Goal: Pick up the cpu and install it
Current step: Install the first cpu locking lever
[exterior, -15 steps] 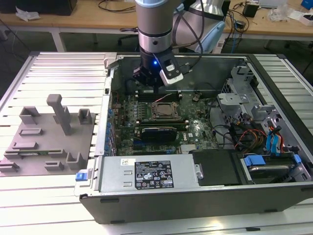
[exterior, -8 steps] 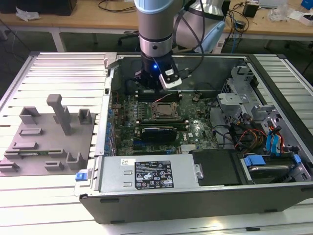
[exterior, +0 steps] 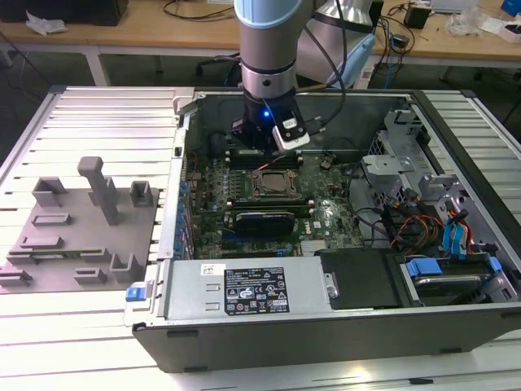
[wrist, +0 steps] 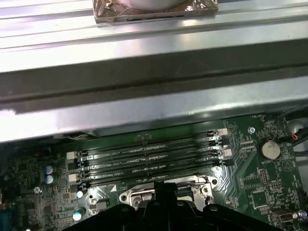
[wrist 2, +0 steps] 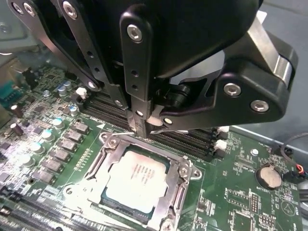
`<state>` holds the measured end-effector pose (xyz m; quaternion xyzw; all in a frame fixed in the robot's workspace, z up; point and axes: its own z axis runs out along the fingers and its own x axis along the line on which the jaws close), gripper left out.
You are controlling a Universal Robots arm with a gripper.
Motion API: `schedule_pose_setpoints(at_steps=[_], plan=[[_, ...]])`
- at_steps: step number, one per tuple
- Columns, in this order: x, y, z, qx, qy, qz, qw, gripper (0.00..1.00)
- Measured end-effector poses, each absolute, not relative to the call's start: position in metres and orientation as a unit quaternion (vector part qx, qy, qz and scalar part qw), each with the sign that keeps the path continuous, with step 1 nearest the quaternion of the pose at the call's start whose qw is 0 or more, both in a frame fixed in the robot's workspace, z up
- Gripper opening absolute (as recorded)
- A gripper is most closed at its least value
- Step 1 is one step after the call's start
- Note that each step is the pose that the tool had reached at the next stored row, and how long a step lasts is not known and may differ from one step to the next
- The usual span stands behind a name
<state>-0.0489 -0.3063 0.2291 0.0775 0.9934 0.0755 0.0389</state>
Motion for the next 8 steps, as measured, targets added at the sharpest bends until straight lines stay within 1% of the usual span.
schedule_pose_setpoints(at_steps=[8], plan=[[-0.0478, -0.3037, 0.2233, 0.107, 0.991, 0.074, 0.041, 0.11]])
